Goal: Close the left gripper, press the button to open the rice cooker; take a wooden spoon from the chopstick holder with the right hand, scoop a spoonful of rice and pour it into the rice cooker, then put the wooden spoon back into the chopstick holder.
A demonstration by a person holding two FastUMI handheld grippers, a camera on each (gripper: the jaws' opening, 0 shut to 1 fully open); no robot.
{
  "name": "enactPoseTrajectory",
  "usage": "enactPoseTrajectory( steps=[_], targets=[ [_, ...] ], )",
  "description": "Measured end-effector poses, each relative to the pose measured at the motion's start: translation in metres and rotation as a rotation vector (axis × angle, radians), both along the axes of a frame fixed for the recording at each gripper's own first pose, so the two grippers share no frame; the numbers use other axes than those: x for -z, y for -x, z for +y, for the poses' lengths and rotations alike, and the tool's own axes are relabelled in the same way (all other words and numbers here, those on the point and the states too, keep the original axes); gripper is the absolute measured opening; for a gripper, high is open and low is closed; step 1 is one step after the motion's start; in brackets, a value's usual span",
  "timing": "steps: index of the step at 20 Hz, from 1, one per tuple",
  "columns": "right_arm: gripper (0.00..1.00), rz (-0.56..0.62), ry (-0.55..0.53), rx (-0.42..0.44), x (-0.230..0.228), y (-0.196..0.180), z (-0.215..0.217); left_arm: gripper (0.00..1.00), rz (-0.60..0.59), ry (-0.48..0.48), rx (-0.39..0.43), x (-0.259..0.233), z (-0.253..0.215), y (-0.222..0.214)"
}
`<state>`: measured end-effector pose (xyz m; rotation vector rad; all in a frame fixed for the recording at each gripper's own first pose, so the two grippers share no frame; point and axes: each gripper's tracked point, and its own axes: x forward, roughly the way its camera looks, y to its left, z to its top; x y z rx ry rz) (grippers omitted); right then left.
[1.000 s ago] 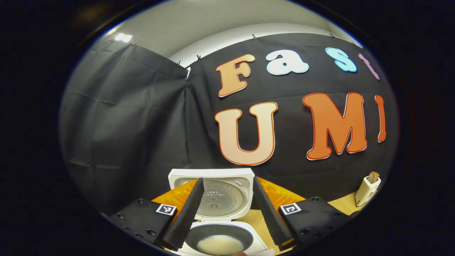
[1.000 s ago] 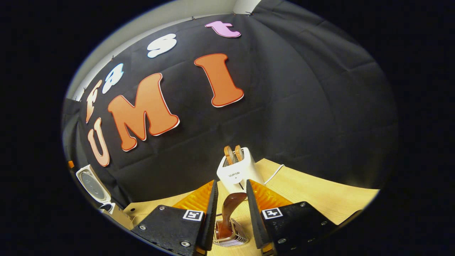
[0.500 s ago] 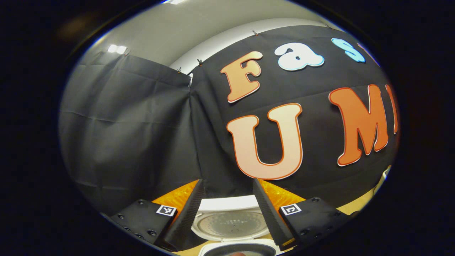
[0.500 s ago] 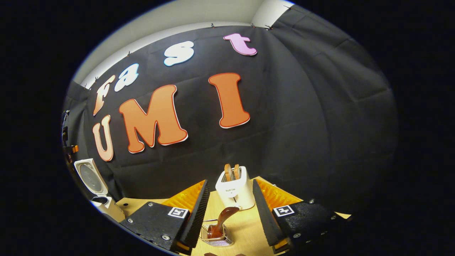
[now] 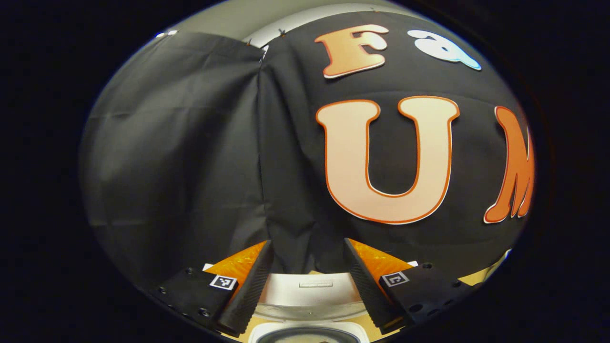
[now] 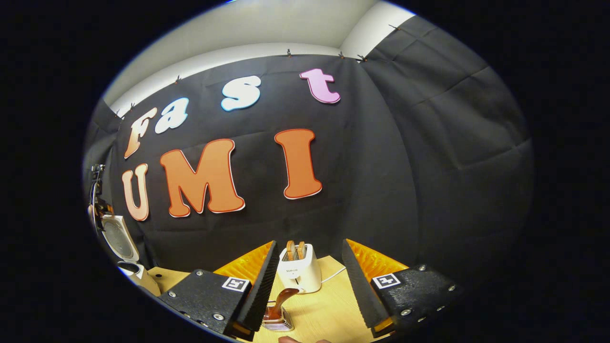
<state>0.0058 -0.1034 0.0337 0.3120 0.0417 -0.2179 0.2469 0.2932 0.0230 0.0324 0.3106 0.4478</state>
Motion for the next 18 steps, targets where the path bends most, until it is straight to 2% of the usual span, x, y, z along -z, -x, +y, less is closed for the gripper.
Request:
enactPoseTrajectory(
  steps=[5, 7, 10, 12, 18],
  targets=[
    [0.79, 0.006, -0.028, -0.056, 0.01, -0.002, 0.018, 0.89, 0.101, 0.012, 0.037, 0.006, -0.012, 0.011],
    [0.79, 0.018, -0.034, -0.075, 0.019, -0.005, 0.026, 0.89, 0.134, 0.025, 0.055, 0.008, -0.017, 0.02],
    [0.79, 0.029, -0.073, -0.09, 0.027, -0.01, 0.032, 0.89, 0.151, 0.042, 0.077, 0.009, -0.031, 0.048],
    [0.79, 0.018, -0.11, -0.135, 0.028, -0.013, 0.047, 0.9, 0.169, 0.047, 0.107, 0.016, -0.043, 0.069],
    [0.78, 0.027, -0.125, -0.201, 0.039, -0.023, 0.072, 0.89, 0.327, 0.132, 0.182, 0.071, -0.072, 0.13]
  ],
)
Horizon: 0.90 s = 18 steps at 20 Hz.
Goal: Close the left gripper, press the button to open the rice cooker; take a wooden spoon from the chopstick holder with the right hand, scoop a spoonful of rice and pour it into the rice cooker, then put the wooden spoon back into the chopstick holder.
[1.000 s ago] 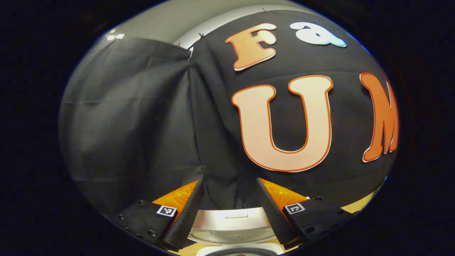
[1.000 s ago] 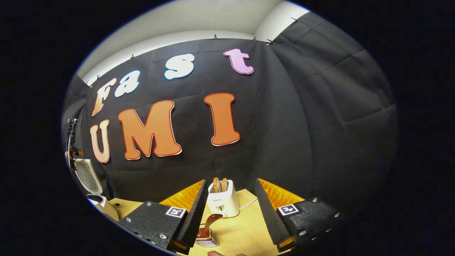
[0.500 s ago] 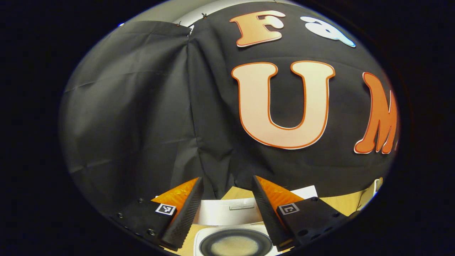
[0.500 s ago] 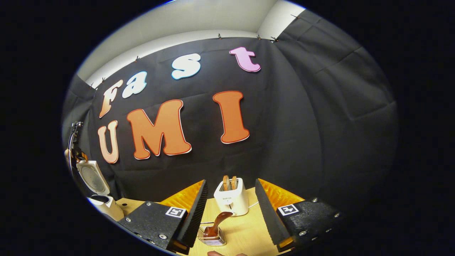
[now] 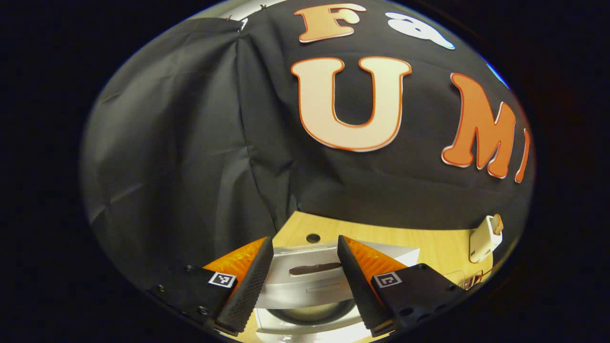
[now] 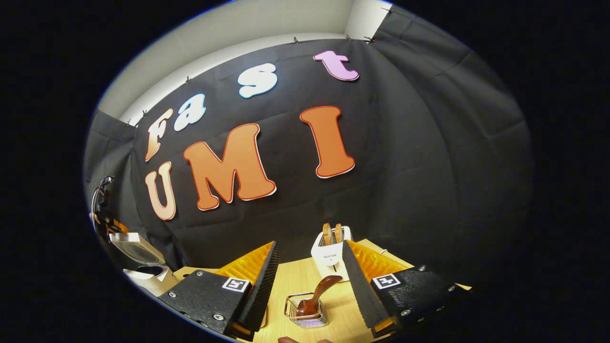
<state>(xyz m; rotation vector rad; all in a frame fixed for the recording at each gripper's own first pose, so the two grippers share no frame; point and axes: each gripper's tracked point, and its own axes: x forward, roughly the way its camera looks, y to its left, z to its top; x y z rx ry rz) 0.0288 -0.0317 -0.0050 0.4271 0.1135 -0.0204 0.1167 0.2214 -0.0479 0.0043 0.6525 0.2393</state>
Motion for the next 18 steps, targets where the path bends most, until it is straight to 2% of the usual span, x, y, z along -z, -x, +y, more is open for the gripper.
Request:
enactPoseTrajectory(
  steps=[6, 7, 8, 9, 10, 13, 18],
  targets=[
    [0.79, 0.037, -0.028, -0.056, 0.019, 0.0, 0.018, 0.9, 0.061, 0.051, 0.022, 0.081, -0.028, 0.058],
    [0.79, 0.048, -0.03, -0.06, 0.024, 0.0, 0.018, 0.88, 0.1, 0.048, 0.031, 0.105, -0.032, 0.072],
    [0.79, 0.053, -0.028, -0.065, 0.028, 0.0, 0.02, 0.92, 0.168, 0.042, 0.023, 0.127, -0.037, 0.093],
    [0.78, 0.058, -0.025, -0.067, 0.029, -0.001, 0.022, 0.91, 0.046, -0.016, 0.053, 0.119, -0.031, 0.081],
    [0.79, 0.055, -0.023, -0.077, 0.029, -0.002, 0.025, 0.91, 0.1, 0.006, 0.04, 0.136, -0.032, 0.087],
    [0.79, 0.043, -0.02, -0.11, 0.026, 0.0, 0.038, 0.89, 0.102, 0.016, 0.012, 0.133, -0.032, 0.088],
    [0.79, 0.023, 0.046, -0.152, 0.027, 0.007, 0.053, 0.89, 0.047, 0.006, -0.018, 0.129, -0.032, 0.084]
  ],
)
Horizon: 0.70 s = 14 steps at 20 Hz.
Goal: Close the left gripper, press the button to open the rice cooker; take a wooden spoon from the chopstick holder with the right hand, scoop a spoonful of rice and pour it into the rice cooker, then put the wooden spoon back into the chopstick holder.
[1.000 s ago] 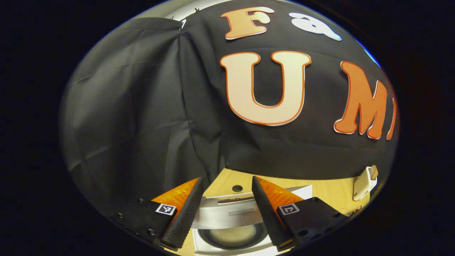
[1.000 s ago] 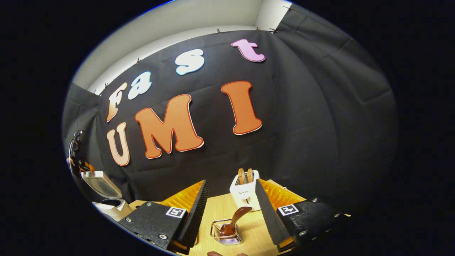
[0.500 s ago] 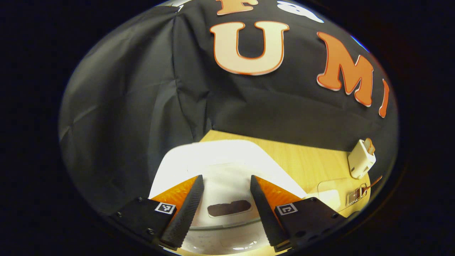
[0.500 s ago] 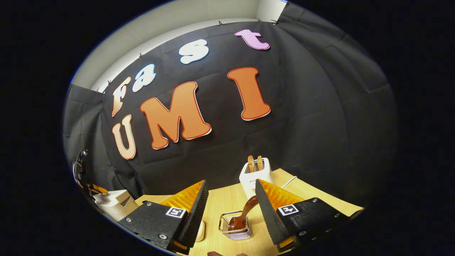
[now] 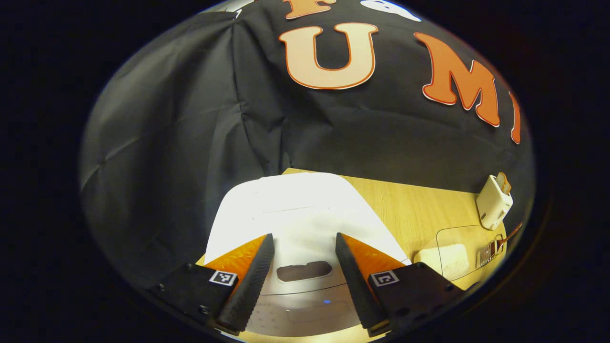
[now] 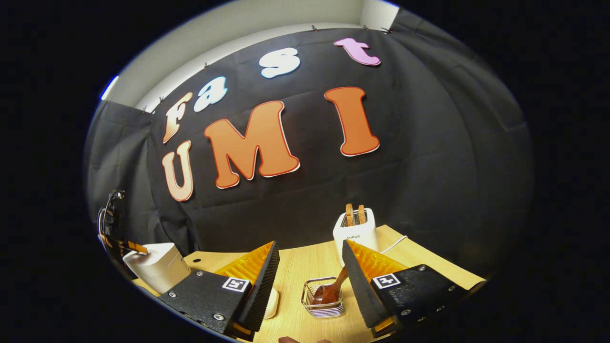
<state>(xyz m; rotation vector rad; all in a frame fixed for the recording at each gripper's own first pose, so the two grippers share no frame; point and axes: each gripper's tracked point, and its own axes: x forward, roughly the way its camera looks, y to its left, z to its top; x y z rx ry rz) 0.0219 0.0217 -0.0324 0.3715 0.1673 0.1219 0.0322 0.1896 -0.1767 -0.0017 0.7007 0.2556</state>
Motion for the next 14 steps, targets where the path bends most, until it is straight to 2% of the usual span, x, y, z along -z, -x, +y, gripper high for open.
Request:
enactPoseTrajectory(
  steps=[5, 6, 9, 10, 13, 14],
  targets=[
    [0.79, -0.074, 0.046, -0.029, -0.013, 0.004, 0.013, 0.87, -0.176, -0.088, 0.042, -0.04, -0.014, 0.004],
    [0.79, -0.094, 0.061, -0.037, -0.016, 0.006, 0.017, 0.89, -0.221, -0.096, 0.054, -0.049, -0.023, 0.006],
    [0.79, -0.154, 0.104, -0.048, -0.025, 0.01, 0.028, 0.89, -0.347, -0.101, 0.106, -0.074, -0.053, 0.011],
    [0.79, -0.17, 0.114, -0.051, -0.027, 0.012, 0.03, 0.86, -0.395, -0.099, 0.119, -0.082, -0.061, 0.01],
    [0.8, -0.204, 0.124, -0.067, -0.031, 0.013, 0.042, 0.88, -0.524, -0.088, 0.179, -0.106, -0.087, 0.017],
    [0.74, -0.208, 0.127, -0.07, -0.03, 0.014, 0.045, 0.89, -0.558, -0.09, 0.207, -0.112, -0.102, 0.024]
  ],
)
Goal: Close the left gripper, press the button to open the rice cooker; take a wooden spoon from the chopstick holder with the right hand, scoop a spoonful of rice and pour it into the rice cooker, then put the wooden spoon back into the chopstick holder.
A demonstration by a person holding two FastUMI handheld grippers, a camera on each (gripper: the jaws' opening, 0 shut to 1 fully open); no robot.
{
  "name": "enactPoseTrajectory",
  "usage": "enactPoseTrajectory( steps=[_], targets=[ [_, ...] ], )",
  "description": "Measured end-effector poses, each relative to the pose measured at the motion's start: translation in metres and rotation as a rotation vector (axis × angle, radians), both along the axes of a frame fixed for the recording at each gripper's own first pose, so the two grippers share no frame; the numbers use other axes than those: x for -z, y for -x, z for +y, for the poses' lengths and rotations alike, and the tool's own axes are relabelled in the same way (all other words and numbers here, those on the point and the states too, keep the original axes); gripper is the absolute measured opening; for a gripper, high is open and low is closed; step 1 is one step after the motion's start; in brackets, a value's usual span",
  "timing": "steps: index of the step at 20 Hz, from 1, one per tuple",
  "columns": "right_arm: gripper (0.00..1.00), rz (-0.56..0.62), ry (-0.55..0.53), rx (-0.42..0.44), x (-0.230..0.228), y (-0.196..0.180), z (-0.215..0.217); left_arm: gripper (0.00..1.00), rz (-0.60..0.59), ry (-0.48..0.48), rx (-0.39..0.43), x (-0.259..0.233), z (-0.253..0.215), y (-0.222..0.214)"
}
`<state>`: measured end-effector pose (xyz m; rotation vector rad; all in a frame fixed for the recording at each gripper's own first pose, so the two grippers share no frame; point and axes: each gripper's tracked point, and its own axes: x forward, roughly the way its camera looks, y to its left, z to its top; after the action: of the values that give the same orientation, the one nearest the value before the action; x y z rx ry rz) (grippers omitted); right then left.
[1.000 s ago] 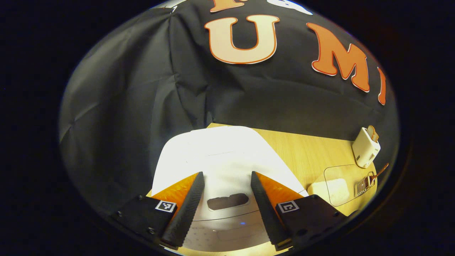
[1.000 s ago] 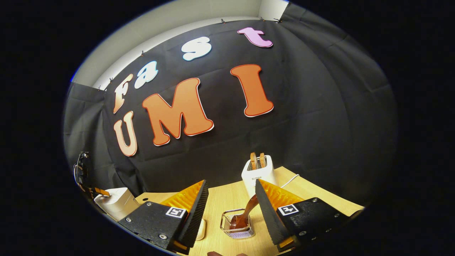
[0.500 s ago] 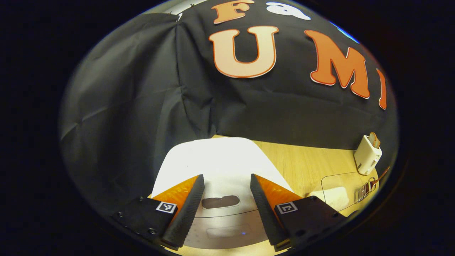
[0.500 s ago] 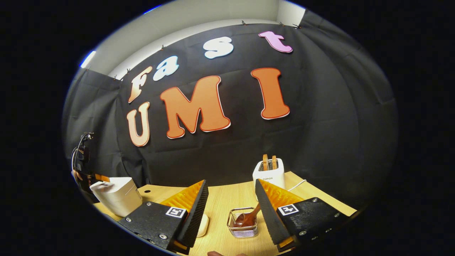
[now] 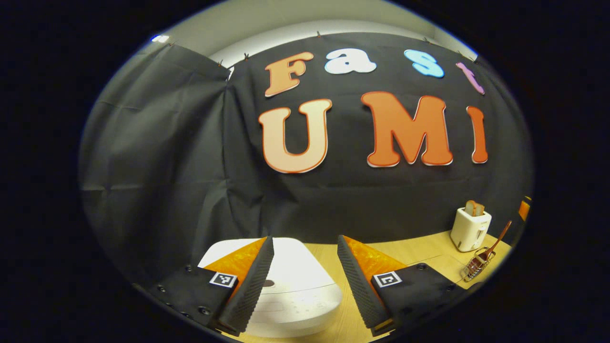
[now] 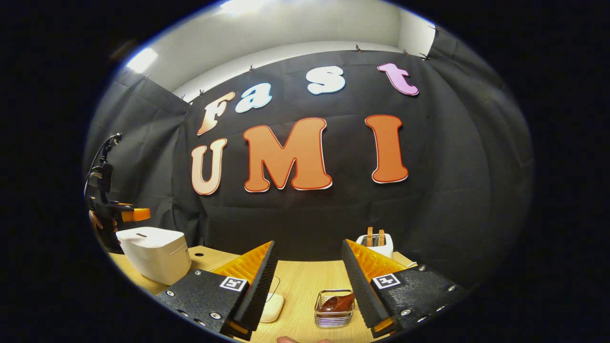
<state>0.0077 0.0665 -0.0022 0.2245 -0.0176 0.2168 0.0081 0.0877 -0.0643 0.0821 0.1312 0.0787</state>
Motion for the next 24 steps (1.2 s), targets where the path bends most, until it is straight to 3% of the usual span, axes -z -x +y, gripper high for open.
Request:
enactPoseTrajectory(
  steps=[1, 4, 7, 9, 11, 12, 14, 16, 17, 21, 22, 24],
  targets=[
    [0.81, -0.003, 0.007, -0.003, 0.002, 0.0, 0.003, 0.88, -0.038, -0.005, 0.022, -0.007, -0.012, 0.008],
    [0.82, 0.008, -0.011, -0.034, 0.008, 0.001, 0.018, 0.9, -0.122, 0.009, 0.079, -0.018, -0.033, 0.026],
    [0.82, 0.051, -0.047, -0.079, 0.021, 0.001, 0.035, 0.9, -0.11, 0.02, 0.145, 0.0, -0.071, 0.036],
    [0.82, 0.054, -0.039, -0.08, 0.026, 0.002, 0.039, 0.92, -0.176, 0.045, 0.121, 0.006, -0.076, 0.043],
    [0.83, 0.047, -0.016, -0.072, 0.026, 0.004, 0.038, 0.9, -0.162, 0.07, 0.128, 0.023, -0.083, 0.047],
    [0.83, 0.044, -0.006, -0.064, 0.027, 0.006, 0.037, 0.94, -0.145, 0.063, 0.147, 0.036, -0.089, 0.046],
    [0.82, 0.035, 0.002, -0.062, 0.027, 0.009, 0.039, 0.9, -0.122, 0.016, 0.147, 0.047, -0.089, 0.046],
    [0.83, 0.029, 0.005, -0.059, 0.03, 0.014, 0.039, 0.95, -0.125, -0.008, 0.143, 0.048, -0.089, 0.048],
    [0.82, 0.029, 0.004, -0.054, 0.033, 0.015, 0.038, 0.9, -0.122, 0.001, 0.153, 0.049, -0.092, 0.047],
    [0.83, 0.037, 0.016, -0.037, 0.042, 0.02, 0.035, 0.9, -0.115, 0.033, 0.175, 0.056, -0.1, 0.048],
    [0.82, 0.034, 0.019, -0.03, 0.043, 0.021, 0.033, 0.95, -0.113, 0.034, 0.174, 0.057, -0.1, 0.047],
    [0.82, 0.028, 0.021, -0.021, 0.045, 0.023, 0.032, 0.9, -0.117, 0.034, 0.172, 0.056, -0.101, 0.047]
  ],
)
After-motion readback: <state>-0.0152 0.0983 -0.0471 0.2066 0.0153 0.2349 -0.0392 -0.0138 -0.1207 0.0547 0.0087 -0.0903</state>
